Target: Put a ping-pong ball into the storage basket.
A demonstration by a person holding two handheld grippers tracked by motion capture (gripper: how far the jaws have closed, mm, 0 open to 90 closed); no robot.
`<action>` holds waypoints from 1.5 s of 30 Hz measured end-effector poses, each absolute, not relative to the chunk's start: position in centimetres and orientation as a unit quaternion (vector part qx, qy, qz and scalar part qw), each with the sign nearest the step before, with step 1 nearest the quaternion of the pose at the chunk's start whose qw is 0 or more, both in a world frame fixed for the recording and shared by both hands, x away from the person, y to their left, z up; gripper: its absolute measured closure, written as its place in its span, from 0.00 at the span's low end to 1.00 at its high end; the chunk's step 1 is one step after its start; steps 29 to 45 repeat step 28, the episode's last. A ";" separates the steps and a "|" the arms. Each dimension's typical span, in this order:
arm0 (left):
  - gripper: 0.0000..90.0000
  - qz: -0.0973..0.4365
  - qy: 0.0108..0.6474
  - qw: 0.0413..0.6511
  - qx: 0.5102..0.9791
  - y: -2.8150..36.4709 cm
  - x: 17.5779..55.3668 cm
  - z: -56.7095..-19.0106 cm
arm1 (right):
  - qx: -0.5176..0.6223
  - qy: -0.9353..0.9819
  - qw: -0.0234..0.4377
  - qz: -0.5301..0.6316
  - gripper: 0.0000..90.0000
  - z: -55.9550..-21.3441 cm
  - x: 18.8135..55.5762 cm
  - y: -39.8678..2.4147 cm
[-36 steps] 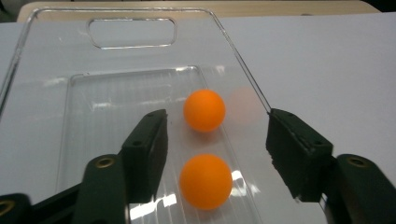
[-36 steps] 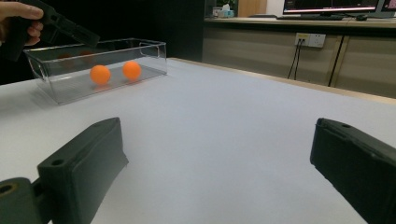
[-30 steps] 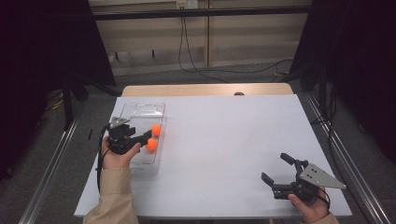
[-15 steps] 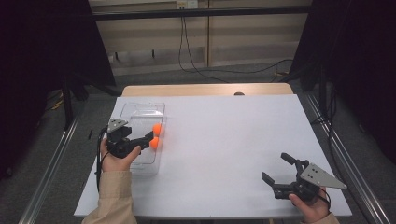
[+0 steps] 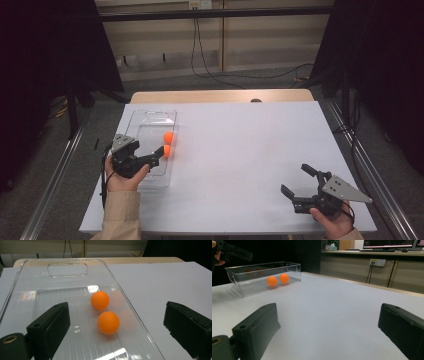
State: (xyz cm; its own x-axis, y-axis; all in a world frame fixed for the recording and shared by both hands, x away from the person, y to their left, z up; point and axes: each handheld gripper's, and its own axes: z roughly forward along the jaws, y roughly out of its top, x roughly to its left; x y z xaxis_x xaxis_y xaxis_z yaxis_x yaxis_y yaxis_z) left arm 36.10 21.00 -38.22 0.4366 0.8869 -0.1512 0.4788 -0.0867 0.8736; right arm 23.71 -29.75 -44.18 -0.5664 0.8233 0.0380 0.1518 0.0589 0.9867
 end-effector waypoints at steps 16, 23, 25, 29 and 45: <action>0.06 0.227 0.450 0.499 0.705 20.8 34.0 -38.9 | 0.366 0.667 0.291 0.580 0.03 -44.2 23.6 -29.9; 0.04 0.234 0.429 0.512 0.707 20.9 33.0 -39.8 | 0.366 0.668 0.290 0.580 0.03 -44.2 23.6 -29.9; 0.04 0.236 0.425 0.519 0.703 20.9 32.8 -40.0 | 0.366 0.668 0.290 0.579 0.03 -44.2 23.6 -29.9; 0.03 0.234 0.416 0.531 0.701 20.8 32.5 -40.3 | 0.367 0.669 0.289 0.579 0.03 -44.2 23.6 -29.9; 0.03 0.234 0.416 0.531 0.701 20.8 32.5 -40.3 | 0.367 0.669 0.289 0.579 0.03 -44.2 23.6 -29.9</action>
